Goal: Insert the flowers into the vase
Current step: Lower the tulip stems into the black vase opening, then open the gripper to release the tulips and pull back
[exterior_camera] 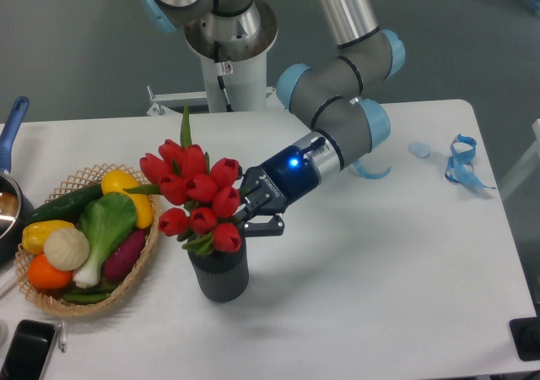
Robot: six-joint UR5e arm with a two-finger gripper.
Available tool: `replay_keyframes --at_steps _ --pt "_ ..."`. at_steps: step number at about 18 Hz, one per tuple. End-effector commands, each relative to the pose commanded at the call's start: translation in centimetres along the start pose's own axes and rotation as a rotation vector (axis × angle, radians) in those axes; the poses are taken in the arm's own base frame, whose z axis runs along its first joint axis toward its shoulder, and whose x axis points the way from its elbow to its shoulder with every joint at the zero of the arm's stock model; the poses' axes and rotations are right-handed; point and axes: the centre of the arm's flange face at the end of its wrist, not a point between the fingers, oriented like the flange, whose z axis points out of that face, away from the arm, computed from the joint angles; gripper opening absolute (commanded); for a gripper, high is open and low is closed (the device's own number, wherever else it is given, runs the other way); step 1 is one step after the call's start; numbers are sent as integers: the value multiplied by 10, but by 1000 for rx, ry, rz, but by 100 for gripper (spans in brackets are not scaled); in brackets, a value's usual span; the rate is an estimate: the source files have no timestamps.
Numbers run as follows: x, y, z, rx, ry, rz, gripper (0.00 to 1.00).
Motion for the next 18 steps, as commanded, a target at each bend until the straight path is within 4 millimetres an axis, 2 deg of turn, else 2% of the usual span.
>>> replay_keyframes --at_steps 8,13,16,18 --pt "3 21 0 -12 -1 2 27" --pt "5 28 0 -55 -6 0 34" --pt "6 29 0 -56 -6 -3 45" --pt "6 30 0 -56 -8 -6 47"
